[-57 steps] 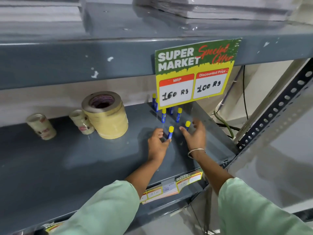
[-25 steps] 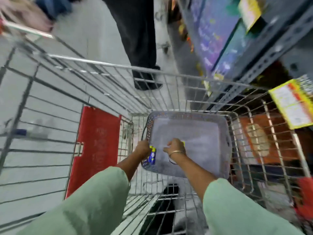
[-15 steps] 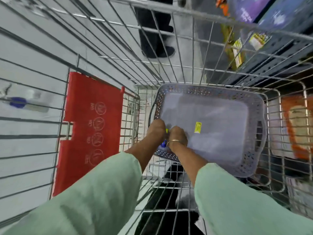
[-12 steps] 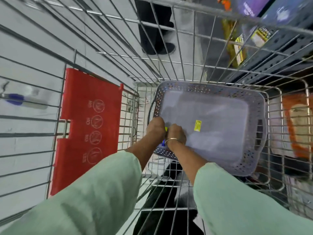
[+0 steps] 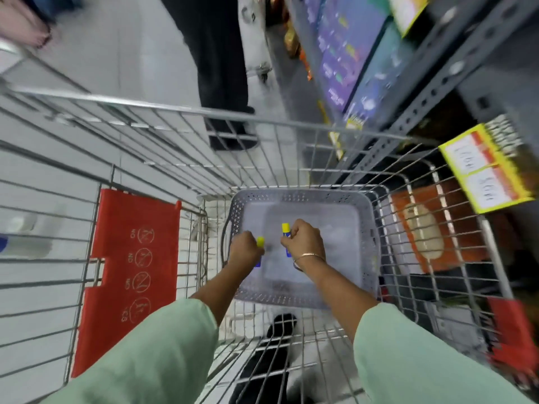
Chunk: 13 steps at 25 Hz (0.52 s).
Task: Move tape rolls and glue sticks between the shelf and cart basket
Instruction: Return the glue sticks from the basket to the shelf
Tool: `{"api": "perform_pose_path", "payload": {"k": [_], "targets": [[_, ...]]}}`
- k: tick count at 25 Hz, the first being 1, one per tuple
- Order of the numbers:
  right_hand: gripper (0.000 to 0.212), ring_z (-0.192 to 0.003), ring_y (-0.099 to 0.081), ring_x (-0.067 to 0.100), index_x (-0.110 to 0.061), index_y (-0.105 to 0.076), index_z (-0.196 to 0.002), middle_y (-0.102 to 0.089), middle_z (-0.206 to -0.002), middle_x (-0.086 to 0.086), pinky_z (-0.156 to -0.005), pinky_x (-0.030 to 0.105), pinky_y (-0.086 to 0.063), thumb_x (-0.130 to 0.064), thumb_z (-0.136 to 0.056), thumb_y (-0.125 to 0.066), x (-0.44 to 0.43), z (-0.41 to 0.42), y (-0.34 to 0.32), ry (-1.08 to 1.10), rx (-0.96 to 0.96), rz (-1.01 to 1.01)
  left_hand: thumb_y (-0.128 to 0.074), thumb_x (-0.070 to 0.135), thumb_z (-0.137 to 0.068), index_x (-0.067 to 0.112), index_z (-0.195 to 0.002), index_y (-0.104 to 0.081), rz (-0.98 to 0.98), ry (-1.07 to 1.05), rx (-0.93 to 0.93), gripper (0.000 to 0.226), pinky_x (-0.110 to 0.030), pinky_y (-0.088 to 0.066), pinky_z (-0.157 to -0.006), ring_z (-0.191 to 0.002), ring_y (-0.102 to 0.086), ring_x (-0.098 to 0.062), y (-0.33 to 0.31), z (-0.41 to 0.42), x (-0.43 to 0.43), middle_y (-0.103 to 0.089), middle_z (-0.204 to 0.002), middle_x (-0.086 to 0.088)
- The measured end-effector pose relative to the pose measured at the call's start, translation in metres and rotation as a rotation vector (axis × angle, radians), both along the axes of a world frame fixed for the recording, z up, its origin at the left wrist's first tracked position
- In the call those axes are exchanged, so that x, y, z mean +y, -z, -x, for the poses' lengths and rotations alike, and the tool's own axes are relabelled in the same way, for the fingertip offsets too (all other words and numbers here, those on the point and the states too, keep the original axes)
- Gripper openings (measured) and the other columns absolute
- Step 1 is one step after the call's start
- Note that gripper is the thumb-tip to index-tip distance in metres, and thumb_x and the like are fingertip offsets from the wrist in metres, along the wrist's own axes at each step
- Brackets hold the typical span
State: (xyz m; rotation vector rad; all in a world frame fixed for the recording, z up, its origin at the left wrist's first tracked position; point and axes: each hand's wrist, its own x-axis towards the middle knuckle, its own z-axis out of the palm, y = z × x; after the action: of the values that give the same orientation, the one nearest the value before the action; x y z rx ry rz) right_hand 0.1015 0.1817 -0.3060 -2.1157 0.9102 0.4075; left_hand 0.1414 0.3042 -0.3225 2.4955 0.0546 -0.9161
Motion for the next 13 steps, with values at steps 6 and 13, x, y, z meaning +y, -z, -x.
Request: {"api": "perform_pose_path", "payload": {"k": [6, 13], "targets": [[0.008, -0.064, -0.053, 0.019, -0.003, -0.067, -0.082, -0.063, -0.067, 0.017, -0.054, 0.02, -0.037, 0.004, -0.08, -0.064, -0.09, 0.047, -0.151, 0.141, -0.48, 0.12, -0.063, -0.006, -0.076, 0.009, -0.066, -0.054, 0.524, 0.042, -0.249, 0.02, -0.034, -0.05, -0.064, -0.075, -0.066, -0.035, -0.137, 0.027, -0.089, -0.069, -0.077, -0.028], [0.018, -0.071, -0.061, 0.012, 0.0, -0.07, -0.096, -0.07, -0.079, 0.008, -0.064, 0.013, -0.044, 0.006, -0.079, -0.068, -0.196, 0.208, -0.313, 0.615, -0.842, 0.426, -0.065, -0.013, -0.076, 0.006, -0.082, -0.07, 1.067, 0.391, -0.326, 0.021, -0.001, -0.042, -0.063, -0.058, -0.056, 0.016, -0.301, 0.134, -0.231, -0.068, -0.069, 0.008]]}}
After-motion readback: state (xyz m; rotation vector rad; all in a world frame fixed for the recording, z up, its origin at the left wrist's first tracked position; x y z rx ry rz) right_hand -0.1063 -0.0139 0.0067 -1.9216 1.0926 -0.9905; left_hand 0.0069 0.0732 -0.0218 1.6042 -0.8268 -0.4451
